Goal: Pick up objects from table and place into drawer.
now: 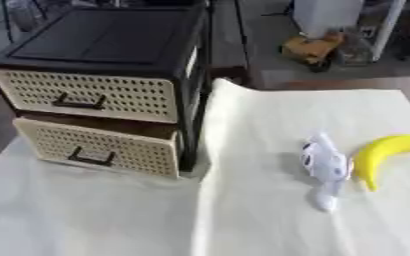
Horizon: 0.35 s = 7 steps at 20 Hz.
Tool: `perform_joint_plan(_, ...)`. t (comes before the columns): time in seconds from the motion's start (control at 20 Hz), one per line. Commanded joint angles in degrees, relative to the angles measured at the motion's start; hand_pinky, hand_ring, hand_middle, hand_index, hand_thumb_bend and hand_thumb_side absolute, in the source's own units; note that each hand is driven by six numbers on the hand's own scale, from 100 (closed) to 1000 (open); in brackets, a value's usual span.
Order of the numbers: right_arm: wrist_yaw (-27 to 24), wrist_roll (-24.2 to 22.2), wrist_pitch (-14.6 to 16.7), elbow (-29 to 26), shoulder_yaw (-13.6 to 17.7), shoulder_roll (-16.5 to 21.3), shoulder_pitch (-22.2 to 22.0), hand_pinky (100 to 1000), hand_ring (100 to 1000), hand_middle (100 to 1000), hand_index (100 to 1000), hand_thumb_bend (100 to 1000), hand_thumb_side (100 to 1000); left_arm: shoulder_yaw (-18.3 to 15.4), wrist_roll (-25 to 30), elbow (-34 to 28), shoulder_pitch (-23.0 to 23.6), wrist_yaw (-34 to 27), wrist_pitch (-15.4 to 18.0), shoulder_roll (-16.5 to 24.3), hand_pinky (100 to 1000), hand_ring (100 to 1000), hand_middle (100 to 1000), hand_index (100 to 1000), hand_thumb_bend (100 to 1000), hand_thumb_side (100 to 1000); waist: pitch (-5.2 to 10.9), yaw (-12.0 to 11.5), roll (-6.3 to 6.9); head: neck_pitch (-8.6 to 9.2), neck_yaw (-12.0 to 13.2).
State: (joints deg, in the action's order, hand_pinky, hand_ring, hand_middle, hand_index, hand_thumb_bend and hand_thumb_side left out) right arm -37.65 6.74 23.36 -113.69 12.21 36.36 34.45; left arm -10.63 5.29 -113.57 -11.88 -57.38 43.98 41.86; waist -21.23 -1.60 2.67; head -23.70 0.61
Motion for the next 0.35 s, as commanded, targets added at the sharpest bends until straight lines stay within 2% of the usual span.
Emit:
perform_joint_plan(0.05,2.02,4.99,4.75,-0.90,0.76,2.62,0.58,705,825,648,771,100,1000,-3.48,5.23,-1.02,2.50,-6.68,6.24,0.65,591,702,711,944,387,905,1.91,-0.57,-0.20,-1.27,-0.68)
perform_joint_plan(0.15,3.69,8.15,8.06,-0.90,0.52,2.97,0.54,700,824,665,787,100,1000,-5.72,9.94,-1.02,4.75,-9.70,7.57,-0.25,621,729,729,953,412,915,2.63,-1.23,-0.38,-1.92,-1.08)
perform_joint_plan(0.2,4.63,9.50,9.70,-0.90,0.50,3.13,0.52,697,816,685,810,100,1000,-7.08,12.24,-1.02,5.54,-11.51,7.78,-0.81,666,763,752,957,446,919,3.12,-1.57,-0.50,-2.25,-1.28)
perform_joint_plan(0.35,7.14,12.71,13.19,-0.90,-0.14,3.34,0.44,705,832,723,837,100,1000,-10.34,19.99,-1.02,8.06,-17.24,7.96,-2.11,762,824,793,1000,434,923,4.22,-2.11,-0.76,-3.13,-1.60)
